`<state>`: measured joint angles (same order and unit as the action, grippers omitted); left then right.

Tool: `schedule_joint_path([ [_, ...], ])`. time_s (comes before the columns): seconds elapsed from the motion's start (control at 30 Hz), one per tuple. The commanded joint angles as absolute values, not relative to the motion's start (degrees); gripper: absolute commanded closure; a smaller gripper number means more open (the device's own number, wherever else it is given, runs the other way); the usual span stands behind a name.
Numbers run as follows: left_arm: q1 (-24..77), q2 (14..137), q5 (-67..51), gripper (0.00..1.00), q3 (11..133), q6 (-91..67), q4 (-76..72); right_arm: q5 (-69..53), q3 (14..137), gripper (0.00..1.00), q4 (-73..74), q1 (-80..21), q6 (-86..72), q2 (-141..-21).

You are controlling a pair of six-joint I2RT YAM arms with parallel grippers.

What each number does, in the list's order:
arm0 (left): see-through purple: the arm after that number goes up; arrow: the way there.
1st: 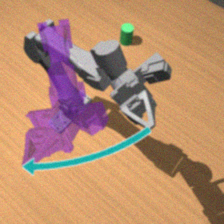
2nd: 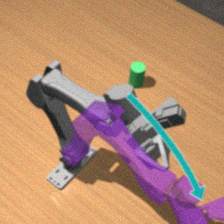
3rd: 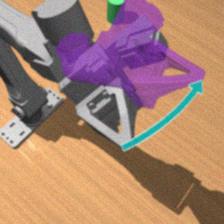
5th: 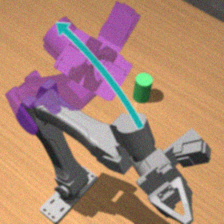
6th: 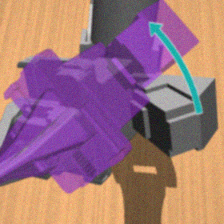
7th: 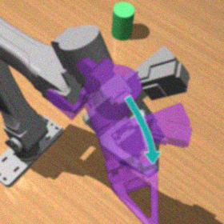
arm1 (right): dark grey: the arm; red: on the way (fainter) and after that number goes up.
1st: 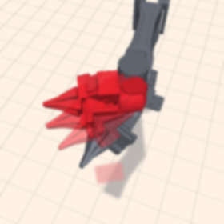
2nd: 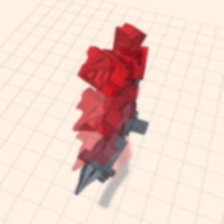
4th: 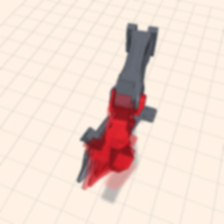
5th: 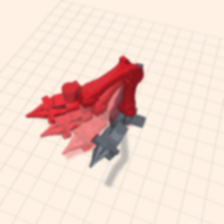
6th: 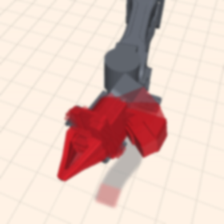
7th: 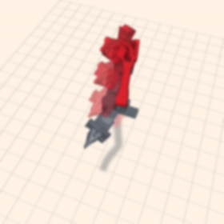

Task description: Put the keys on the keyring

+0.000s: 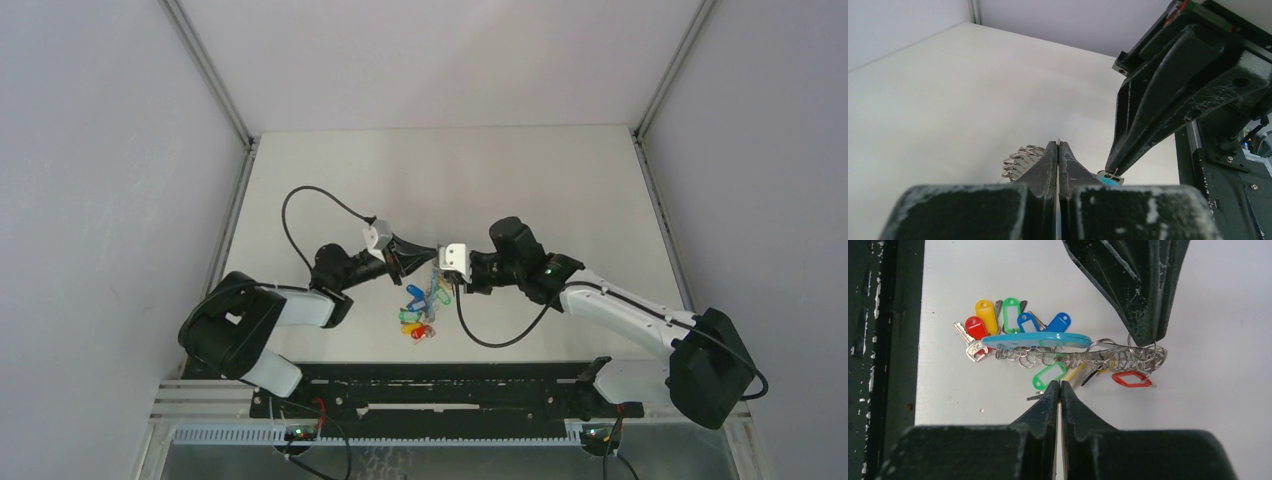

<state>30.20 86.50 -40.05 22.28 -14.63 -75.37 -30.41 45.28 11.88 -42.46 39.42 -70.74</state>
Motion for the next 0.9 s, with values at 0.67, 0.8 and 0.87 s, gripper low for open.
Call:
schedule_joint_path([
  [0.67, 30.2, 89.1, -49.3, 1.0, 22.8, -10.9, -83.3, -50.9, 43.9, 1.0, -1.7, -32.1, 35.4, -70.9],
  [0.8, 30.2, 89.5, -49.5, 1.0, 23.1, -11.1, -83.3, -50.9, 44.0, 1.0, -2.4, -31.9, 35.2, -72.0],
  [0.87, 30.2, 89.5, -49.7, 1.0, 23.1, -11.2, -83.4, -50.9, 44.0, 1.0, -2.8, -31.7, 35.1, -72.5],
])
